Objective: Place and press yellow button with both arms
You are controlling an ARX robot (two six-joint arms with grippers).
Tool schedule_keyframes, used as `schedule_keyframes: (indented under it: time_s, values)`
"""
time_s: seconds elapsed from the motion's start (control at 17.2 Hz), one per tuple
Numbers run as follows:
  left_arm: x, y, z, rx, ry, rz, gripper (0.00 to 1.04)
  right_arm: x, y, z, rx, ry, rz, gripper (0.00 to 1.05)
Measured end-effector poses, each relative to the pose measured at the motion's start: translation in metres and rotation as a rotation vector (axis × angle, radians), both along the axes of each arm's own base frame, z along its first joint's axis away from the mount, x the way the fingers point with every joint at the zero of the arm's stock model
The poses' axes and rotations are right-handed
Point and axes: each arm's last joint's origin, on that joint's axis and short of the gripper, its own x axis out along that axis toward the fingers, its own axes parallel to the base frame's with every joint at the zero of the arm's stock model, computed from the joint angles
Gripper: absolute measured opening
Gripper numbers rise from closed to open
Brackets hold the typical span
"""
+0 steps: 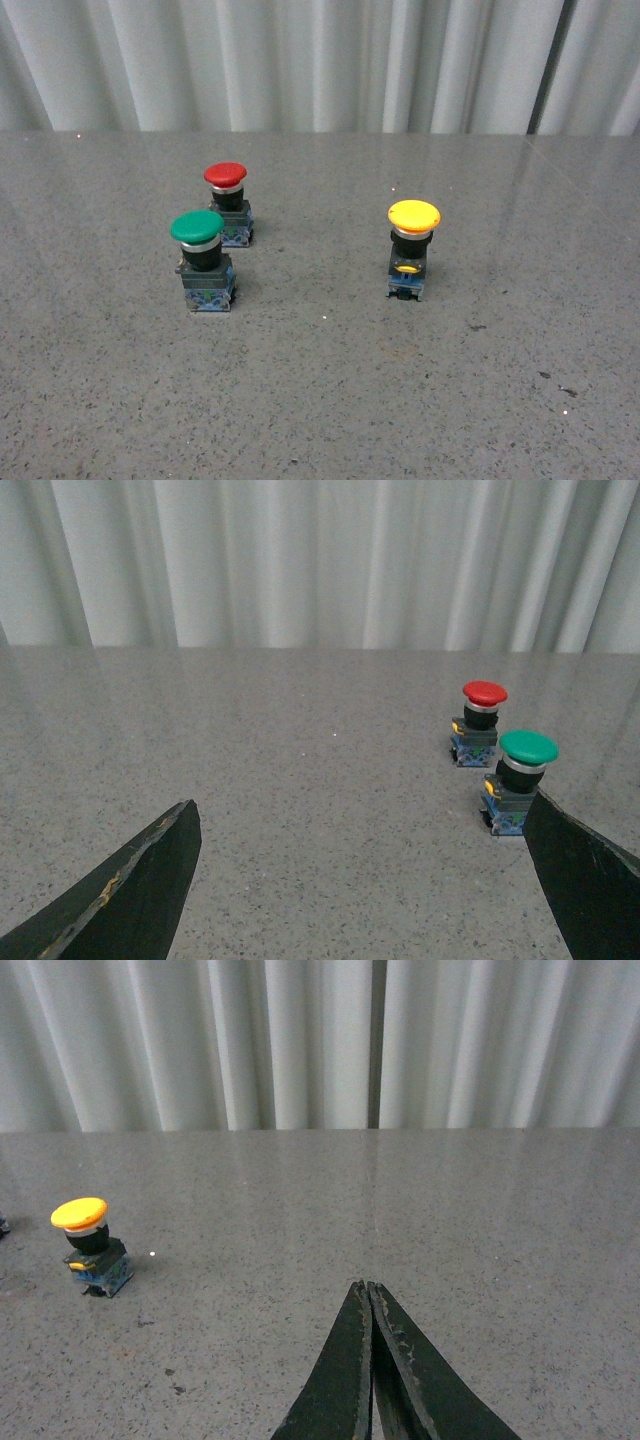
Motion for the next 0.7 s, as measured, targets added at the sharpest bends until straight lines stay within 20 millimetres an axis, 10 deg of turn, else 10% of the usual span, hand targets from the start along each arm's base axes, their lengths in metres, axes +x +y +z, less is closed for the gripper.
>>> schedule_keyframes:
  time_s: [0.23, 0.7]
  values:
    - [0.0, 0.0, 0.0, 0.0, 0.0, 0.0, 0.98, 0.0, 0.0, 0.0001, 0.0, -0.001, 0.0, 0.02]
    - [0.0, 0.0, 0.0, 0.0, 0.0, 0.0, 0.98, 0.0, 0.0, 0.0001, 0.0, -0.001, 0.0, 0.79]
